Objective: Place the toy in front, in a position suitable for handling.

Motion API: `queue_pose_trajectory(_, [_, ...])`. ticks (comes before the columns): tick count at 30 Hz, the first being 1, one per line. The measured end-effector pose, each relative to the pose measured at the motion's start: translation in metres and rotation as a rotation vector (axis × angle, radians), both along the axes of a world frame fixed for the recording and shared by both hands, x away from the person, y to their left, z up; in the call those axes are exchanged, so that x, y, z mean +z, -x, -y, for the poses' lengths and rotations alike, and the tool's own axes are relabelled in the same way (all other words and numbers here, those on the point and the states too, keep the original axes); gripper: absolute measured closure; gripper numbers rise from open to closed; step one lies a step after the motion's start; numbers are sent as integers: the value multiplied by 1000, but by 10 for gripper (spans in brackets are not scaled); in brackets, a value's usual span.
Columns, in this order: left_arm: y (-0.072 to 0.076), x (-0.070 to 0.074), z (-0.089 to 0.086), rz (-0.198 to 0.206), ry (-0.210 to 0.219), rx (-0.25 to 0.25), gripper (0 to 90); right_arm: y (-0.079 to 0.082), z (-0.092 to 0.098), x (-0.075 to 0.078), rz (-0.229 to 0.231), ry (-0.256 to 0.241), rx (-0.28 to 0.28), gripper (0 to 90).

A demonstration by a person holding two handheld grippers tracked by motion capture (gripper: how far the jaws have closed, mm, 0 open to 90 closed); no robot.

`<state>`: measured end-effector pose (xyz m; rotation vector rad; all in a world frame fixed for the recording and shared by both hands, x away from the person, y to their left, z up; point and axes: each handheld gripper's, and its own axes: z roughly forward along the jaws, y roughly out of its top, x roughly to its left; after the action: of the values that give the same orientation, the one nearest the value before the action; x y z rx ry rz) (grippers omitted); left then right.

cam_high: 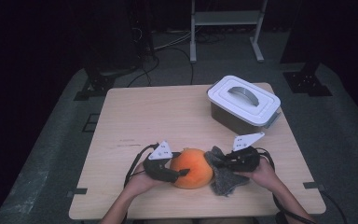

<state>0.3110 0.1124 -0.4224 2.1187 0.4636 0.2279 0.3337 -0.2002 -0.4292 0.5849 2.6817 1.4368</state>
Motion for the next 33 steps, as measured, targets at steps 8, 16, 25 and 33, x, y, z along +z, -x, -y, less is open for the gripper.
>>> queue_pose_trajectory(8, [5, 1, 1, 16, -7, -8, 305, 6, -34, 35, 80, -55, 62, 779])
queue_pose_trajectory(16, [2, 8, 0, 2, 1, -43, 154, 11, -45, 20, 72, -11, 107, 786])
queue_pose_trajectory(25, [2, 1, 8, 15, -49, -84, 185, 17, -44, 15, 65, -19, 155, 788])
queue_pose_trajectory(33, [2, 0, 4, 13, -47, -33, 441, 8, -25, 8, 25, -55, 85, 789])
